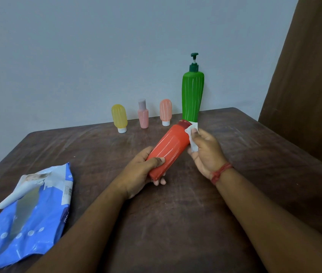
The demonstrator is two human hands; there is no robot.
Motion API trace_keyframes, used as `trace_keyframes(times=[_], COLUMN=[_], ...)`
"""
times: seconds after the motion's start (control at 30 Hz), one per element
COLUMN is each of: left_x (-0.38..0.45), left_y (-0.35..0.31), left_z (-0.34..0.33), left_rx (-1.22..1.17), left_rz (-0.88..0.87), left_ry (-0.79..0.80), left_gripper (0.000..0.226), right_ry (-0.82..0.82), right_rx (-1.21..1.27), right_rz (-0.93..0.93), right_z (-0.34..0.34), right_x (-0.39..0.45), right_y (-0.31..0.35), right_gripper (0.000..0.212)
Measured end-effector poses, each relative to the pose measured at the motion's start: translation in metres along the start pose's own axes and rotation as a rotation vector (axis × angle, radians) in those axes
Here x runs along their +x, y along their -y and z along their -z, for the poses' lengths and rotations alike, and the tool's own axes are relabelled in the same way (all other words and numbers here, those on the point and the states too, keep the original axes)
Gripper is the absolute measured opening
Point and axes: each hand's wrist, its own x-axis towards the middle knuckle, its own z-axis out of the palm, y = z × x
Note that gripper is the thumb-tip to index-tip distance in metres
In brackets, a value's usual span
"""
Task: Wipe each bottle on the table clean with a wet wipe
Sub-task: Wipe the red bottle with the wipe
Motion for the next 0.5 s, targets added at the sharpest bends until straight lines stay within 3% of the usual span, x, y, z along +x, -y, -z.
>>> trace_keyframes(times=[0.1, 0.3, 0.5], left_x=[-0.0005, 0.0015, -0.0009], left_y=[0.0, 0.0006, 0.0012], left_z=[-0.0001, 0.0005, 0.0], left_rx=[-0.045, -0.032, -0.069], left_rz=[-0.007, 0.01, -0.012], left_ry=[-0.025, -0.004, -0.025], left_gripper=[0.034, 0.041, 0.045], right_ry=[0.038, -0.063, 0.058], right_rx=[0.047, -0.067, -0.13], right_rz=[-0.088, -0.076, -0.145], right_z=[-0.0072, -0.0044, -0.0083], right_x=[-0.0047, 0.0019, -0.0059], right_y=[-0.0051, 0.0029, 0.0038], right_gripper=[0.036, 0.033, 0.043])
